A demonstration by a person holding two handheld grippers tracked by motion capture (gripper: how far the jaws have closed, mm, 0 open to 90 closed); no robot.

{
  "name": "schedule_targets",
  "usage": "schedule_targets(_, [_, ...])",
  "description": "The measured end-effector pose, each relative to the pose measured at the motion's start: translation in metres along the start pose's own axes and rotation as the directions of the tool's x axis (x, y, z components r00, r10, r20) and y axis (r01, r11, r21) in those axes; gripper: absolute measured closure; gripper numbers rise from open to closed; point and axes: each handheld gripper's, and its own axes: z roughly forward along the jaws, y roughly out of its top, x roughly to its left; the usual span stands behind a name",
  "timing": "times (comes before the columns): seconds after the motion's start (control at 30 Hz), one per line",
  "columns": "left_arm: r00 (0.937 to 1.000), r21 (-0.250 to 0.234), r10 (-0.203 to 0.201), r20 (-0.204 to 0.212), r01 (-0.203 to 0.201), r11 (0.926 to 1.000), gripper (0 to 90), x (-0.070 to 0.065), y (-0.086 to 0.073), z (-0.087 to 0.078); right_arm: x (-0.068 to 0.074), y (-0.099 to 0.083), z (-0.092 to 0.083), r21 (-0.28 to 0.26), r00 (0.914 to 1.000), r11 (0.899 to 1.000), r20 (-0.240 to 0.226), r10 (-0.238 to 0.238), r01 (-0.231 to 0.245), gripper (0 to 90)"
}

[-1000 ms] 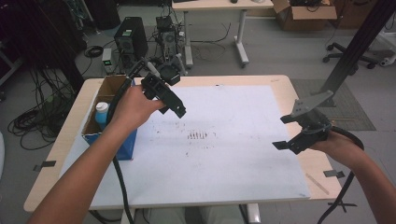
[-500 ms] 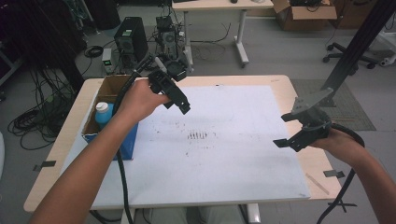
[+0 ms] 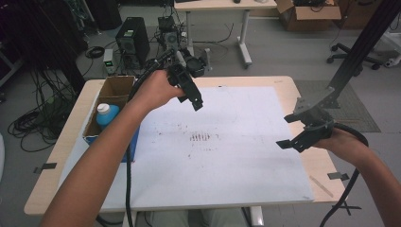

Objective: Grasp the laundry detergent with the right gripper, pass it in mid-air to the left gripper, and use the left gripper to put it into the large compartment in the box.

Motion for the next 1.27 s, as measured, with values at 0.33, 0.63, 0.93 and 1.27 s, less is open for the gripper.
schedule_targets(0.33, [0.9973, 0.014, 0.072, 0.014, -0.072, 0.9973, 9.1, -0.002, 0.015, 0.011, 0.0, -0.002, 0.003, 0.01, 1.0, 1.0, -0.005, 0.0, 0.0, 5.1])
schedule_targets(0.63, [0.9943, 0.006, 0.103, 0.029, -0.103, 0.9947, 9.1, -0.009, 0.019, 0.013, 0.0, -0.004, 0.003, 0.011, 1.0, 1.0, -0.006, 0.004, -0.004, 5.2])
schedule_targets(0.93, [0.9928, 0.005, 0.115, 0.032, -0.116, 0.9933, 9.1, -0.013, 0.019, 0.013, 0.001, -0.004, 0.006, 0.011, 1.0, 1.0, -0.009, 0.002, -0.002, 5.2])
schedule_targets(1.27, [0.9927, 0.002, 0.117, 0.029, -0.117, 0.9931, 9.1, -0.013, 0.016, 0.01, 0.001, -0.002, 0.007, 0.008, 0.9999, 1.0, -0.013, -0.001, 0.001, 5.2])
